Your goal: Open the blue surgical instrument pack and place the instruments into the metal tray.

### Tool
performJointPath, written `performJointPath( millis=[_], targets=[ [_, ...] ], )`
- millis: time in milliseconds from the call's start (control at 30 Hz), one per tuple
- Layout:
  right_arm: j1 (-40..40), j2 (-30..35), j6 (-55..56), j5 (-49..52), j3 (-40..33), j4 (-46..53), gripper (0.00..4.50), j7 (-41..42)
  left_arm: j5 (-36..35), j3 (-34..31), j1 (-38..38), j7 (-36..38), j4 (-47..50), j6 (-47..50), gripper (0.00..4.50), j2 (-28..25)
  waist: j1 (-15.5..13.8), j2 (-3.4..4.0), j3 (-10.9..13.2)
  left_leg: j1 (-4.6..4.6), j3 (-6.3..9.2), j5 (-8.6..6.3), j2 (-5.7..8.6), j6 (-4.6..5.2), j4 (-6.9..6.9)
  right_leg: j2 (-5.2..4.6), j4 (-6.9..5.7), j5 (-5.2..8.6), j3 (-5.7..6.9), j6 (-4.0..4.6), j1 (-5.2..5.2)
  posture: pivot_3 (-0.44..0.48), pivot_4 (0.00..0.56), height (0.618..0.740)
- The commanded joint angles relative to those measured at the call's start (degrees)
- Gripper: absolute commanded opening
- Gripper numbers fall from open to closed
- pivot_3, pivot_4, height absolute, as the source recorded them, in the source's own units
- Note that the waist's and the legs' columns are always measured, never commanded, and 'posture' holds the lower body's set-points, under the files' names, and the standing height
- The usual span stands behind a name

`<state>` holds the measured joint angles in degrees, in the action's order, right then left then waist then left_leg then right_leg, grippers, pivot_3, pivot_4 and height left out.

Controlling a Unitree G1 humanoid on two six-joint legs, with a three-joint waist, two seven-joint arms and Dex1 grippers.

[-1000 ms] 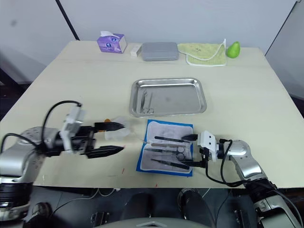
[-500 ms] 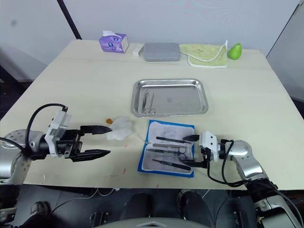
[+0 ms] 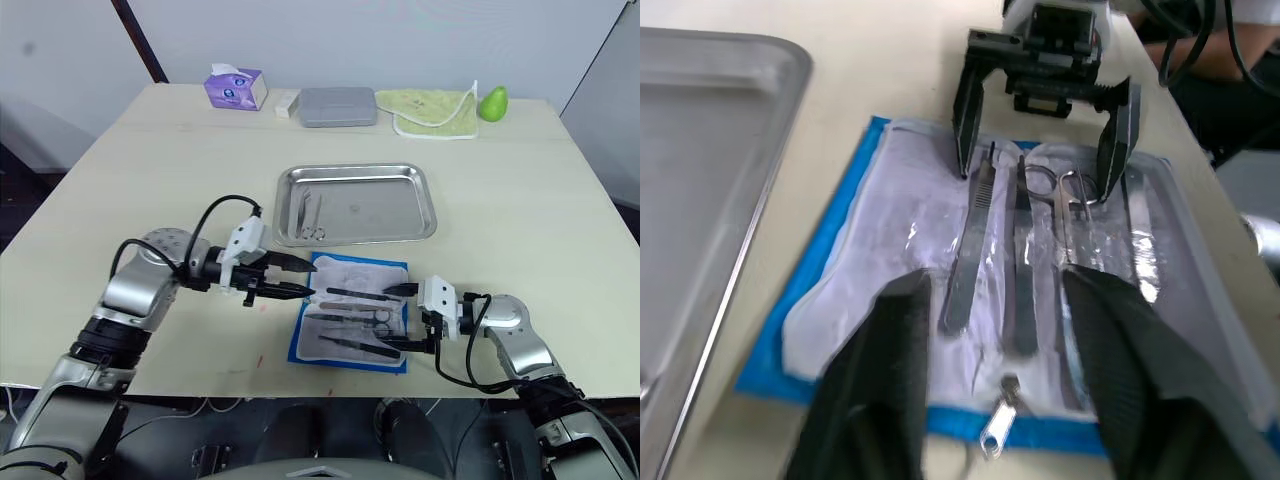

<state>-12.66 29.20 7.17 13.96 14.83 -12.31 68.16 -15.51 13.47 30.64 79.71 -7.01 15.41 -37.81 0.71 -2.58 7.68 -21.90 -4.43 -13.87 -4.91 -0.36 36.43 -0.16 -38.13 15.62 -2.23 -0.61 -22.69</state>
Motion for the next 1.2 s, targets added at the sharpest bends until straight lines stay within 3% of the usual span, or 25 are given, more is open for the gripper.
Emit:
performJointPath(
  millis=[33,400,800,933,967,1200],
  targets=[
    [2.25,1.13,-3.57,-4.36,1.61,-4.1,4.5,-1.87,3.49,2.25,3.06,-0.67,-3.96,-3.35,2.17,1.91,-0.01,0.01,0.01,0.01,0.0,0.0,-0.01,0.0,0.01,0.04,0.0,0.0,-0.05,0.0,0.01,0.0,0.15,0.74],
    [3.18,1.53,-4.72,-4.2,1.56,-2.43,4.5,-2.54,9.97,6.79,7.03,-0.47,-11.96,-8.93,2.17,6.92,0.02,0.02,0.01,-0.01,0.0,0.0,-0.02,0.0,0.01,0.08,0.0,-0.02,-0.09,-0.04,0.0,0.0,0.15,0.74],
    [3.1,1.76,-5.43,-4.14,1.48,-2.18,4.5,-2.79,13.41,8.17,7.11,-0.64,-14.75,-10.45,2.17,7.98,0.01,0.02,0.0,-0.02,0.01,0.0,-0.01,0.0,0.03,0.08,-0.01,-0.03,-0.1,-0.05,0.01,0.0,0.15,0.74],
    [3.13,1.71,-5.64,-4.16,1.64,-2.09,4.5,-2.85,13.99,8.69,6.46,-0.39,-13.73,-9.68,0.36,7.99,0.01,0.06,-0.02,-0.02,0.01,0.0,-0.01,0.0,0.05,0.09,-0.01,-0.03,-0.1,-0.06,0.02,0.0,0.15,0.74],
    [3.11,1.65,-5.77,-4.18,1.73,-2.01,4.5,-2.93,14.12,8.81,6.44,-0.19,-13.44,-9.26,0.1,7.92,0.0,0.05,-0.03,-0.02,0.0,0.0,-0.01,0.0,0.05,0.08,-0.01,-0.04,-0.12,-0.06,0.03,0.0,0.15,0.74],
    [2.66,1.23,-6.35,-4.94,2.66,-2.32,4.5,-3.69,14.13,8.34,6.52,0.39,-8.52,-4.82,0.1,6.5,0.09,0.05,-0.03,-0.01,0.02,0.0,-0.01,0.0,0.07,0.1,-0.02,-0.04,-0.11,-0.08,0.04,0.0,0.15,0.74]
  ],
)
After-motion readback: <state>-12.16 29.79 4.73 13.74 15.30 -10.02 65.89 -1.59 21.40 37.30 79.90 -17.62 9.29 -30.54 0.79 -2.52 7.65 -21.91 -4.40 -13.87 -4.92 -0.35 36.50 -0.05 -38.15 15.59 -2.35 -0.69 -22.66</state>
